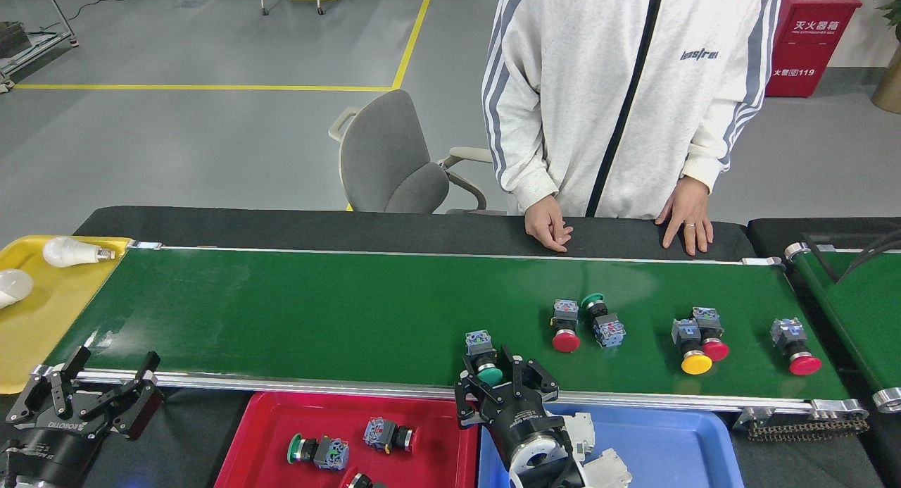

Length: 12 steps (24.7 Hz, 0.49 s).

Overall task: Pick switch part from conveyor to tray
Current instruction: 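Grasp a push-button unit with the right gripper, drop into red tray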

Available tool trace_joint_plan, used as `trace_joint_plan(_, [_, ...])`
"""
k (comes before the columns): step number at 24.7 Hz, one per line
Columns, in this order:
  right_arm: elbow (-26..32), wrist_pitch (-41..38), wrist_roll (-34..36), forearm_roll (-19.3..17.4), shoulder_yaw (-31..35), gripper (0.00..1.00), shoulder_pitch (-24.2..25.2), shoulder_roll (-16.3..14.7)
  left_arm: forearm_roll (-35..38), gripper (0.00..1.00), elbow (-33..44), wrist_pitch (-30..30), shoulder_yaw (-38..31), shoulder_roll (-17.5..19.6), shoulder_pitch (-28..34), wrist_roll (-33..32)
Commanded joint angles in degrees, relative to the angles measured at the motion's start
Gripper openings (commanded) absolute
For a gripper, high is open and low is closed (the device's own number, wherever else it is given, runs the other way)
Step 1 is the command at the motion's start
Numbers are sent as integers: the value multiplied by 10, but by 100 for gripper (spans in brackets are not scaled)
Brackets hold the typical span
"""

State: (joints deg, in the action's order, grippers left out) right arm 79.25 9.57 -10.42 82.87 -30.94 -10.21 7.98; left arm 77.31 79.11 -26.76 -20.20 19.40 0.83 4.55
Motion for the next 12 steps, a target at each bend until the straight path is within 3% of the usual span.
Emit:
trace_joint_plan(1, [32,-25,1,0,-27,2,-2,-8,0,100,8,0,-3,5,-7,2])
trace_joint_plan(3, [57,-70,2,1,-65,3,5,-17,0,100,8,1,-5,5,-7,2])
trace_joint_plan(4, [69,-93,6,0,-83,28,14,-20,0,100,8,1,-5,5,-7,2])
trace_joint_plan(5, [74,-108,5,0,-97,93,19,-20,0,100,7,1,-5,5,-7,2])
trace_joint_plan(6, [75,-118,6,0,-105,100,20,-20,0,100,7,1,-5,5,-6,2])
trace_joint_plan(12, [99,-123,14,-4,-96,100,30,-20,0,100,10,2,-7,5,-7,2])
